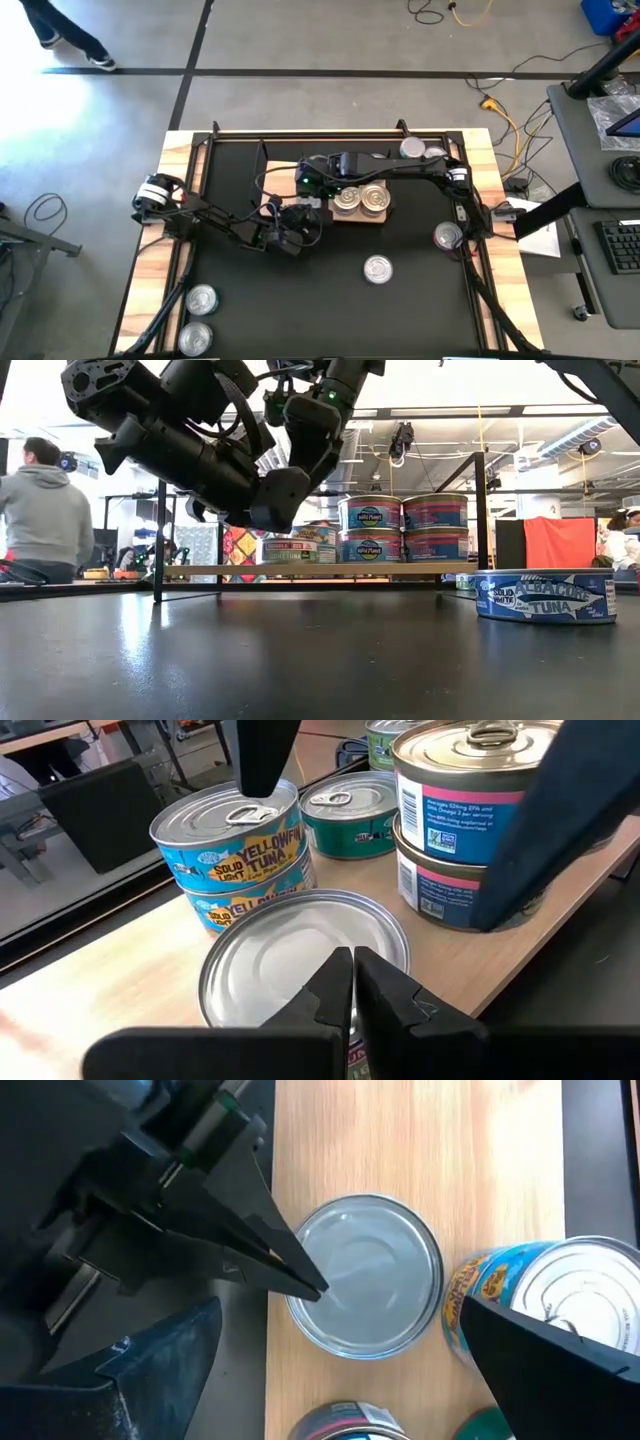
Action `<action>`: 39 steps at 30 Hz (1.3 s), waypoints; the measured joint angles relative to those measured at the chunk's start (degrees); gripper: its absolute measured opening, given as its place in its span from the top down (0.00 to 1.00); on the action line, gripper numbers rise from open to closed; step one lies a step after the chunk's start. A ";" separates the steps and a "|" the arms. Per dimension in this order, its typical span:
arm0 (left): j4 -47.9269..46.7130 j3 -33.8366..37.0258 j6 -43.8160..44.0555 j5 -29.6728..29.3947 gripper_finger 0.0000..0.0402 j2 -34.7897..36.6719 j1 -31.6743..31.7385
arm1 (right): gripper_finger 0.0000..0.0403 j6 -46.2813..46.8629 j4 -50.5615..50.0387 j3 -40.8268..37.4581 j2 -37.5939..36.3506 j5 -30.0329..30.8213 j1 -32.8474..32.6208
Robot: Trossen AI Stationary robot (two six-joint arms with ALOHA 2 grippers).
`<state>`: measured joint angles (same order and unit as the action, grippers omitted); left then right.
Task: Stack canned seafood by type on shelf
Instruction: Put the bottom right green and white tuna can on the shelf
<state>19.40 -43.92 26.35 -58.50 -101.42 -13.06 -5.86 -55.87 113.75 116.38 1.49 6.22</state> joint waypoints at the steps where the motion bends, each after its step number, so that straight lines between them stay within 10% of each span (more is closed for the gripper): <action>1: 0.01 0.00 -0.27 0.00 1.00 0.17 -0.02 | 0.01 0.25 0.01 0.00 0.00 0.02 0.01; 12: -1.60 -0.07 -3.46 0.01 1.00 10.26 -0.32 | 0.07 2.55 -1.30 5.82 -0.07 4.89 -0.04; 29: -26.15 -0.26 -8.07 7.61 1.00 45.32 -1.53 | 0.93 4.81 7.09 -3.17 0.51 -0.43 0.82; 39: -27.69 -0.17 -12.05 5.31 1.00 53.85 -1.49 | 0.98 9.47 15.06 -8.45 0.61 -0.47 1.70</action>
<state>-8.29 -44.10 14.31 -53.19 -47.57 -14.55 3.61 -40.80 105.30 116.98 1.02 7.92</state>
